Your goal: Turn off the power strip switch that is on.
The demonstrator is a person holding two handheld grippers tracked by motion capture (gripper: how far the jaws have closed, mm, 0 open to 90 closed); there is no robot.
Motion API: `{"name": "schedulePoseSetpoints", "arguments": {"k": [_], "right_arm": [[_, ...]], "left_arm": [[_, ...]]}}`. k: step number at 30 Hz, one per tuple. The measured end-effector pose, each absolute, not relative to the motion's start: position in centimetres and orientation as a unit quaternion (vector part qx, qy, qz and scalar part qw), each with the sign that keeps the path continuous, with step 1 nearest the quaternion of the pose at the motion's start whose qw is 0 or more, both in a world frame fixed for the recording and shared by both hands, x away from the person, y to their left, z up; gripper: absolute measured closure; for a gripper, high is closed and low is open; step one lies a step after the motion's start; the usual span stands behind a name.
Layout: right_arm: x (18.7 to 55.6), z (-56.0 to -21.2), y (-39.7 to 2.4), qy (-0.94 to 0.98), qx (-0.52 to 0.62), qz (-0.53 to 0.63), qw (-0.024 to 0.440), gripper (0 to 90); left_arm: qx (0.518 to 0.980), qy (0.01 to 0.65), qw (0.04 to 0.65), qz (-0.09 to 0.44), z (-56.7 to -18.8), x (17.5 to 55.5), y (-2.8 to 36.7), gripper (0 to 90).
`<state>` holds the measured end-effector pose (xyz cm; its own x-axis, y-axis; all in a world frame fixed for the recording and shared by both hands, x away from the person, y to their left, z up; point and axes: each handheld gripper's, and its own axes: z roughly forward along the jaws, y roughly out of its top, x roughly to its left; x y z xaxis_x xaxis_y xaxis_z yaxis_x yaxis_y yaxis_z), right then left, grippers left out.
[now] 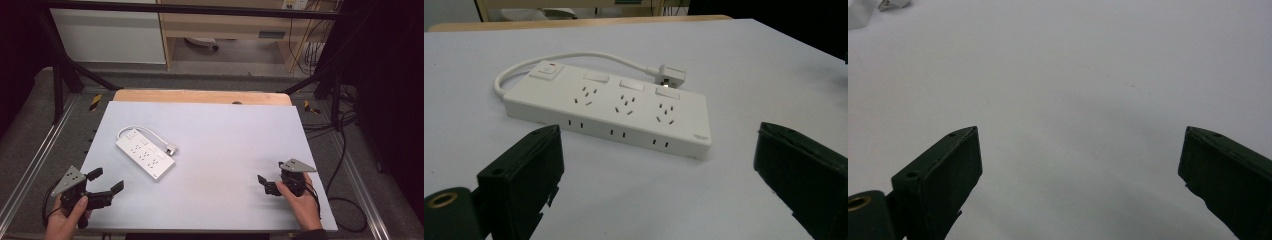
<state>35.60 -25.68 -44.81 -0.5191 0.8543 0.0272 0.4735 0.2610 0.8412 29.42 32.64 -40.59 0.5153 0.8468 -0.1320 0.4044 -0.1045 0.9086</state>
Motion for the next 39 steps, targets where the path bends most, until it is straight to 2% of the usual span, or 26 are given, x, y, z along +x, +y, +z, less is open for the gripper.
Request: {"name": "schedulePoseSetpoints", "arguments": {"k": [19, 39], "right_arm": [[35.4, -44.1, -25.8, 0.739, 0.435, 0.453, 0.243, 3.1], [35.3, -43.9, -25.8, 0.737, 0.431, 0.461, 0.241, 2.7]], "left_arm": [[0.712, 0.421, 0.512, 0.230, -40.4, 29.2, 32.3, 6.0], [0.710, 0.409, 0.533, 0.212, -38.8, 29.7, 30.6, 5.8]]}}
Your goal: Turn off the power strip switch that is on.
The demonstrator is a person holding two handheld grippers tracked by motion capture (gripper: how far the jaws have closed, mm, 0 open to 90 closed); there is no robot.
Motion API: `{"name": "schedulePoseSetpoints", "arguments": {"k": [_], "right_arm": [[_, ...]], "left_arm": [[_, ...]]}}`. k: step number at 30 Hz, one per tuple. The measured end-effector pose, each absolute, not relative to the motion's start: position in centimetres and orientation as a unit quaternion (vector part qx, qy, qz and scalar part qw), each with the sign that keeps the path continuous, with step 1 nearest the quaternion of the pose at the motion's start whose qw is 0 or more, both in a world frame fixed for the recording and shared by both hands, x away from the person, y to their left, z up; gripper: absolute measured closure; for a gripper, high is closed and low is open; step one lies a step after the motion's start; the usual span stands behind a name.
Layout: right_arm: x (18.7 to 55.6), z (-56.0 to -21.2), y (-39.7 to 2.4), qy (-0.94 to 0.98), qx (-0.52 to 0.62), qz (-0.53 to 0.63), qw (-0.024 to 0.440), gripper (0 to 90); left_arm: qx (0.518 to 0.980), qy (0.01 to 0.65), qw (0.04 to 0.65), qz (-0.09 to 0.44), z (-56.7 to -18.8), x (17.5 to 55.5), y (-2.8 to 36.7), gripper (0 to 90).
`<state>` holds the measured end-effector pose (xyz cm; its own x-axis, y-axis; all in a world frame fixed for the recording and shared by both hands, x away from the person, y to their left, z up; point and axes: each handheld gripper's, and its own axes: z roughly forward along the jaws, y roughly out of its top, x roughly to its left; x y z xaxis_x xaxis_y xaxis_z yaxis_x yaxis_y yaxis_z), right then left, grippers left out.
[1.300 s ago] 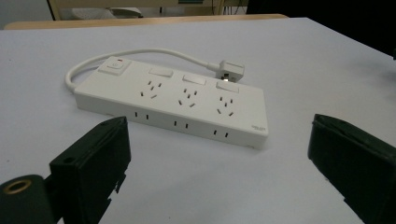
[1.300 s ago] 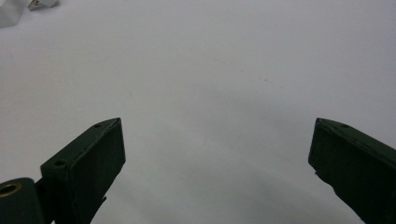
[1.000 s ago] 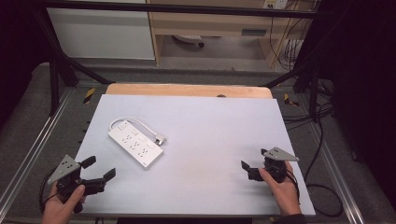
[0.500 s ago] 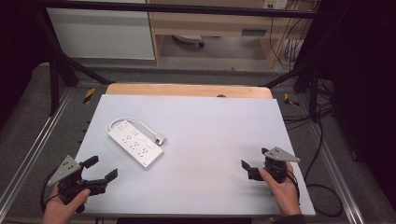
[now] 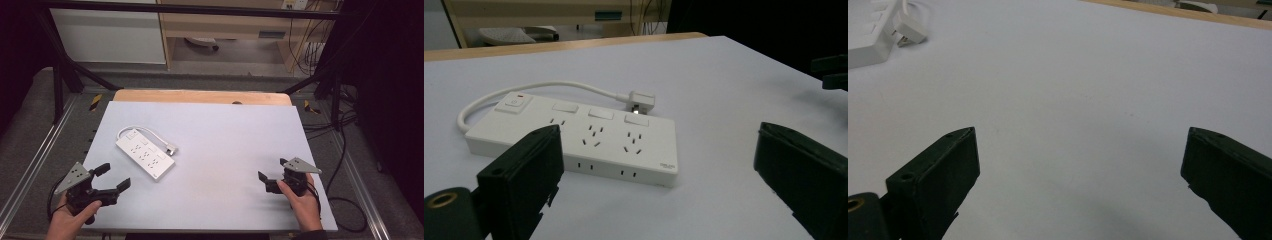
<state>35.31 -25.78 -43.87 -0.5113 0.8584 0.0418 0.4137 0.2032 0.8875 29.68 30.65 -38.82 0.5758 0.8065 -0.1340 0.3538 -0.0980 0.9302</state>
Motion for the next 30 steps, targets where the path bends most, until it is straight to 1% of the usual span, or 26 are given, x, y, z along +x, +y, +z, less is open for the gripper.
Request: {"name": "schedulePoseSetpoints", "arguments": {"k": [9, 19, 30], "right_arm": [[35.3, -43.8, -25.8, 0.737, 0.432, 0.459, 0.242, 2.8], [35.2, -43.8, -25.8, 0.736, 0.433, 0.459, 0.244, 2.9], [35.2, -43.7, -25.8, 0.736, 0.431, 0.460, 0.246, 3.0]], "left_arm": [[0.710, 0.410, 0.534, 0.206, -38.5, 30.1, 30.4, 6.0], [0.707, 0.413, 0.532, 0.214, -37.7, 31.0, 30.0, 6.0], [0.715, 0.411, 0.522, 0.218, -37.0, 32.3, 29.6, 6.2]]}}
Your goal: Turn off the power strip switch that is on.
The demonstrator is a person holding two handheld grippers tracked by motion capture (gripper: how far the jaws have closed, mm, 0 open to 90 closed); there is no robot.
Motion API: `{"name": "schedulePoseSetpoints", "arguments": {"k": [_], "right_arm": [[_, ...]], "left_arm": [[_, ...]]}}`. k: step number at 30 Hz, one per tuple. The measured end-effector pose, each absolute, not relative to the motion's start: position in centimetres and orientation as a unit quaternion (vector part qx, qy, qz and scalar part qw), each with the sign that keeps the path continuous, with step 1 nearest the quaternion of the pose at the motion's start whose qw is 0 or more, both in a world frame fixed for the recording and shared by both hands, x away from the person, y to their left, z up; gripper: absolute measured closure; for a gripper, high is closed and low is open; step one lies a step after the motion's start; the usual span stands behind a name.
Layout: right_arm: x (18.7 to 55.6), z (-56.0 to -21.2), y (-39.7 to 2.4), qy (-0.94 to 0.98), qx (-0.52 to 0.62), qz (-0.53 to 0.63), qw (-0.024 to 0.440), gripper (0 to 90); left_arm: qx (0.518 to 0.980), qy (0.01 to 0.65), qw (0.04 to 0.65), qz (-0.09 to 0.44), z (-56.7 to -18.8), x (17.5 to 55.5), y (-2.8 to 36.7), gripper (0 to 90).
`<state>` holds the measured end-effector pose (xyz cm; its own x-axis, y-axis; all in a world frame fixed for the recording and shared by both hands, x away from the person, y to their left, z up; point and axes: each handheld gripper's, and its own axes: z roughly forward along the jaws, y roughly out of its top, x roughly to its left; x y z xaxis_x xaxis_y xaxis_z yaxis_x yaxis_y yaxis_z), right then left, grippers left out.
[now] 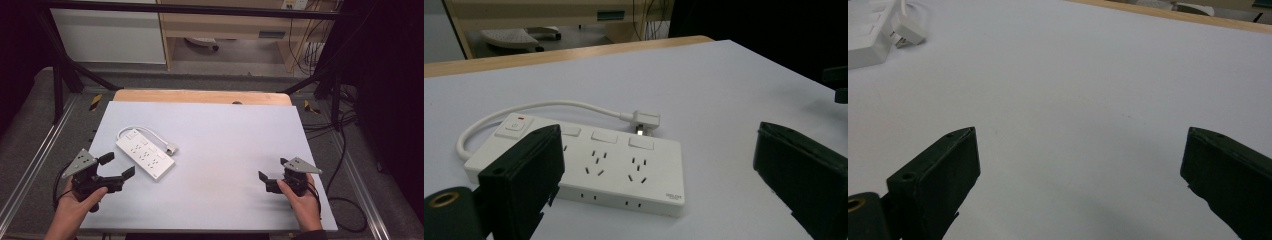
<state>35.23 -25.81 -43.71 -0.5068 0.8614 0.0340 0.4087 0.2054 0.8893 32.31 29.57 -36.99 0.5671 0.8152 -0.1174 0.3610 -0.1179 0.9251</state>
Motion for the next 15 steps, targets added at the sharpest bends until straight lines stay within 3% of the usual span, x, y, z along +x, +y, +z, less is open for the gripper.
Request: {"name": "schedulePoseSetpoints", "arguments": {"k": [15], "right_arm": [[35.2, -43.7, -25.9, 0.734, 0.433, 0.461, 0.246, 3.1]], "left_arm": [[0.726, 0.408, 0.510, 0.215, -36.7, 34.2, 28.7, 6.8]]}}
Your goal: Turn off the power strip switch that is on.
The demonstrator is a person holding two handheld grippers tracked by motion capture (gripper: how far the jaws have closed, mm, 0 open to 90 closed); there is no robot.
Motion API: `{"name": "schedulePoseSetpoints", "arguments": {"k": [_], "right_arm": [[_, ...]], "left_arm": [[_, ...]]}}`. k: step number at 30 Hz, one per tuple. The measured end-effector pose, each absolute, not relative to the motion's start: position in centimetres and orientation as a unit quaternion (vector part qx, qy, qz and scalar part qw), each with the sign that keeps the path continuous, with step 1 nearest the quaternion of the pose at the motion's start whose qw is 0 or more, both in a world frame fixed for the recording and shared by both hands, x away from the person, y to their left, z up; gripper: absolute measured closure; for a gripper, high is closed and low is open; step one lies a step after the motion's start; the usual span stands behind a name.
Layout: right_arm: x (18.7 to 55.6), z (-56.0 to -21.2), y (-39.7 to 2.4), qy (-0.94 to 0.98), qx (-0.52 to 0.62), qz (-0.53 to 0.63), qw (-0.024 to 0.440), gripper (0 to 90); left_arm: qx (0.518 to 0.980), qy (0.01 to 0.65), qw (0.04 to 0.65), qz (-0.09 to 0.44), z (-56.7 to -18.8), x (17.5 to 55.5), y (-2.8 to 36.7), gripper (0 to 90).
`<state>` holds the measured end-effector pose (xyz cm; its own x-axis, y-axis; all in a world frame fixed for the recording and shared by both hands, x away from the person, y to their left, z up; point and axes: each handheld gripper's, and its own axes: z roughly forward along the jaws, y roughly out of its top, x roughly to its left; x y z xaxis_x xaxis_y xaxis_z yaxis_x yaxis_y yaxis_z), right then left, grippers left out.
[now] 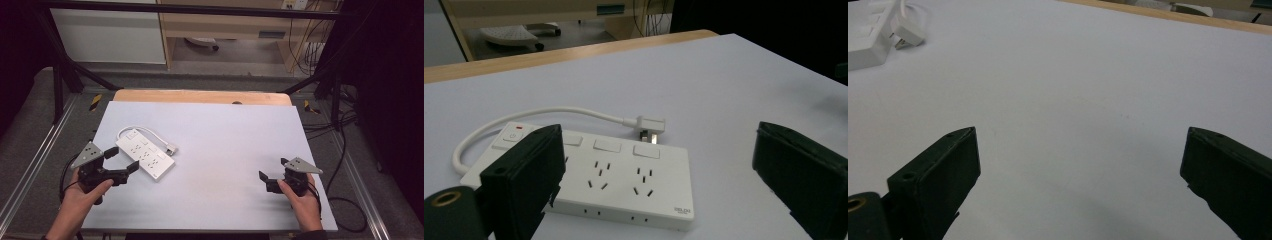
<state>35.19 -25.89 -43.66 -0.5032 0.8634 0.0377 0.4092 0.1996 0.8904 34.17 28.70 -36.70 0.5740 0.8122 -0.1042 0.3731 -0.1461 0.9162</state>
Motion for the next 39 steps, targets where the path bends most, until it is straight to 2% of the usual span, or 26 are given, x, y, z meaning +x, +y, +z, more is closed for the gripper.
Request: {"name": "schedulePoseSetpoints", "arguments": {"k": [7, 35, 39], "right_arm": [[35.2, -43.6, -25.9, 0.733, 0.434, 0.461, 0.247, 3.2], [35.2, -43.6, -26.0, 0.732, 0.437, 0.463, 0.244, 3.5], [35.2, -43.5, -26.1, 0.731, 0.437, 0.464, 0.245, 3.5]], "left_arm": [[0.720, 0.417, 0.506, 0.229, -36.8, 35.0, 28.5, 8.9], [0.718, 0.430, 0.498, 0.226, -36.3, 38.8, 27.6, 16.5], [0.718, 0.434, 0.494, 0.226, -36.6, 39.4, 27.2, 19.7]]}}
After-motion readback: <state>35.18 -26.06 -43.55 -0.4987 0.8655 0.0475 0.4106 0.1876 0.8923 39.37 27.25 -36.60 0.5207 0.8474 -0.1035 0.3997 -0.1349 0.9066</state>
